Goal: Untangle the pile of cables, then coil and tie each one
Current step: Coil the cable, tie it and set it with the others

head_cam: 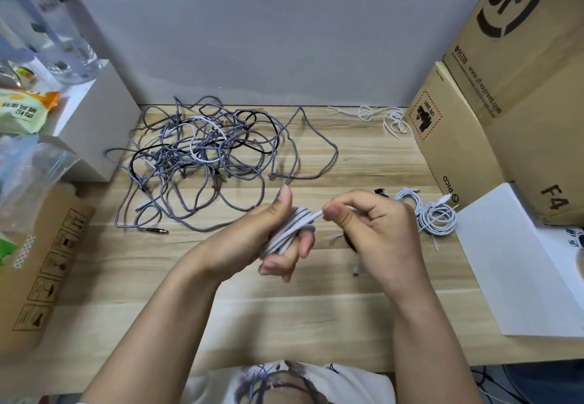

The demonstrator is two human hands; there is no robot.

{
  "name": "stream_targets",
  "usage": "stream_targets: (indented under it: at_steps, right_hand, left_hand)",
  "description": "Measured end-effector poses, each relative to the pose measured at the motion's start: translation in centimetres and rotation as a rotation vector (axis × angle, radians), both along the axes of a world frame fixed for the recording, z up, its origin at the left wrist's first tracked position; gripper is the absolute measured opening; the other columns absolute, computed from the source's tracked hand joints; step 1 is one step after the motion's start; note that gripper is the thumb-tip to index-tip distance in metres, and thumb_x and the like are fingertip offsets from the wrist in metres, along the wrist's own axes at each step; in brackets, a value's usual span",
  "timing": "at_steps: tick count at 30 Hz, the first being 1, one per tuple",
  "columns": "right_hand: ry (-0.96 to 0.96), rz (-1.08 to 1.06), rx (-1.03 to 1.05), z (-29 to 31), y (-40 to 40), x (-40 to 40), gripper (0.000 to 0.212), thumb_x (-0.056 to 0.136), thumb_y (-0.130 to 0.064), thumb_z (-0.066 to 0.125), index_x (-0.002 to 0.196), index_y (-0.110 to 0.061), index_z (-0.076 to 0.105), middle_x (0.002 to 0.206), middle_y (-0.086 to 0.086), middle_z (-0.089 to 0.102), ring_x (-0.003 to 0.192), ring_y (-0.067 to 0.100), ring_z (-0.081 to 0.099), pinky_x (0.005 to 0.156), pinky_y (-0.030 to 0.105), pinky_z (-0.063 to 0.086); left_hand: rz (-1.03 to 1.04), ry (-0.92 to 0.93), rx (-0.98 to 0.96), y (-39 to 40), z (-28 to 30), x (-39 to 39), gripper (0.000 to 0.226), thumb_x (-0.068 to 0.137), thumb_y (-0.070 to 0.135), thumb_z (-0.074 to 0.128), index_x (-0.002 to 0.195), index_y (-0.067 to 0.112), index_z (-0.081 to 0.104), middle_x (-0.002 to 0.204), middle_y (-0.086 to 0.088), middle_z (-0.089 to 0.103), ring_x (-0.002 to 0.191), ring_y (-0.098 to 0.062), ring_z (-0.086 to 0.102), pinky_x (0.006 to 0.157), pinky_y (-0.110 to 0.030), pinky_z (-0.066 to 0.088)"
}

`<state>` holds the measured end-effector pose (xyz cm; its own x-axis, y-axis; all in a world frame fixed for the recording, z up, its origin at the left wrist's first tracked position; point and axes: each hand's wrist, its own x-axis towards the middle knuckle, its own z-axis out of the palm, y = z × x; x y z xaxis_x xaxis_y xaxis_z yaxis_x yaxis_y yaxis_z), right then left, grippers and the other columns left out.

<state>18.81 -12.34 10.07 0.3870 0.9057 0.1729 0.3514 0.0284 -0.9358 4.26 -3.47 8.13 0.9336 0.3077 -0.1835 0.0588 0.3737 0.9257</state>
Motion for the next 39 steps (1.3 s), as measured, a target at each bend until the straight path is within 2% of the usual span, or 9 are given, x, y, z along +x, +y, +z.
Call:
stream_targets:
  at_steps: [5, 11, 14, 17, 22, 30, 33, 36, 39]
  right_hand:
    - [0.04, -0.009, -0.055, -1.5, 0.7, 0.3, 0.025, 0.085, -0.032, 0.059, 0.061, -0.028, 0.059, 0.047, -0.018, 0.048, 0.049, 0.0, 0.04, 0.051, 0.014, 0.03]
    - [-0.114, 0.144, -0.261, -3.1, 0.8, -0.5, 0.027, 0.094, -0.031, 0.054, 0.07, -0.026, 0.064, 0.045, -0.022, 0.048, 0.048, 0.001, 0.043, 0.054, 0.023, 0.03]
    - [-0.331, 0.204, -0.371, -3.0, 0.6, -1.3, 0.026, 0.092, -0.043, 0.049, 0.085, -0.026, 0.067, 0.058, -0.021, 0.059, 0.061, 0.004, 0.054, 0.062, 0.03, 0.043]
    - [-0.536, 0.245, -0.379, -2.5, 0.3, -2.2, 0.031, 0.095, -0.043, 0.045, 0.087, -0.017, 0.061, 0.075, 0.001, 0.064, 0.08, 0.028, 0.059, 0.068, 0.039, 0.045]
    - [-0.641, 0.147, -0.089, -1.3, 0.3, -2.2, 0.033, 0.085, -0.042, 0.045, 0.081, -0.02, 0.069, 0.069, -0.004, 0.058, 0.062, 0.022, 0.058, 0.052, 0.032, 0.047]
    - [-0.449, 0.122, 0.068, -0.6, 0.6, -1.8, 0.003, 0.081, -0.019, 0.058, 0.08, -0.02, 0.061, 0.07, -0.012, 0.055, 0.061, 0.006, 0.049, 0.057, 0.035, 0.044]
    - [-0.386, 0.073, 0.078, -0.6, 0.6, -2.0, 0.016, 0.078, -0.013, 0.059, 0.082, -0.025, 0.049, 0.059, -0.02, 0.044, 0.054, -0.003, 0.039, 0.054, 0.022, 0.032]
    - [-0.301, 0.065, 0.085, -0.8, 0.8, -2.4, 0.023, 0.076, -0.014, 0.06, 0.086, -0.028, 0.044, 0.059, -0.015, 0.048, 0.052, 0.002, 0.04, 0.056, 0.024, 0.036]
    - [-0.254, 0.023, 0.175, -0.9, 0.9, -2.6, 0.031, 0.071, -0.017, 0.065, 0.092, -0.029, 0.047, 0.071, -0.012, 0.05, 0.067, 0.004, 0.048, 0.067, 0.033, 0.046]
  left_hand:
    - [-0.219, -0.472, -0.471, 1.0, 0.0, -0.7, 0.061, 0.094, 0.058, 0.029, 0.085, 0.005, 0.058, 0.043, 0.0, 0.028, 0.037, -0.015, 0.031, 0.065, -0.029, 0.049]
    - [0.152, -0.646, -0.704, 1.9, 0.4, -0.3, 0.039, 0.099, 0.031, 0.041, 0.108, -0.006, 0.049, 0.07, -0.013, 0.046, 0.063, -0.025, 0.046, 0.089, -0.039, 0.042]
    - [0.425, -0.567, -0.6, 1.9, 0.9, 0.1, 0.042, 0.095, 0.029, 0.048, 0.114, -0.008, 0.054, 0.082, -0.012, 0.055, 0.075, -0.023, 0.056, 0.097, -0.038, 0.043]
    - [0.621, -0.438, -0.491, 1.8, 1.0, 0.5, 0.051, 0.09, 0.042, 0.044, 0.107, -0.003, 0.06, 0.078, -0.005, 0.059, 0.07, -0.017, 0.059, 0.085, -0.031, 0.052]
    - [0.631, -0.157, -0.196, 1.0, 1.0, 1.6, 0.06, 0.087, 0.054, 0.036, 0.116, 0.002, 0.043, 0.069, -0.005, 0.063, 0.063, -0.016, 0.061, 0.064, -0.023, 0.05]
    - [0.564, 0.118, 0.285, -1.5, 1.4, 2.8, 0.051, 0.083, 0.049, 0.028, 0.096, 0.011, 0.061, 0.059, 0.011, 0.054, 0.051, 0.003, 0.05, 0.052, -0.007, 0.038]
    - [0.573, 0.154, 0.398, -1.8, 1.6, 3.2, 0.056, 0.093, 0.059, 0.019, 0.062, 0.025, 0.052, 0.055, 0.014, 0.047, 0.054, 0.0, 0.044, 0.056, -0.014, 0.035]
    - [0.579, 0.211, 0.459, -1.6, 1.0, 3.1, 0.063, 0.087, 0.066, 0.018, 0.058, 0.018, 0.048, 0.06, 0.009, 0.047, 0.06, -0.009, 0.044, 0.057, -0.023, 0.035]
    - [0.537, 0.207, 0.412, -1.5, 1.1, 2.8, 0.065, 0.086, 0.066, 0.019, 0.06, 0.017, 0.053, 0.057, 0.002, 0.051, 0.054, -0.013, 0.046, 0.051, -0.02, 0.036]
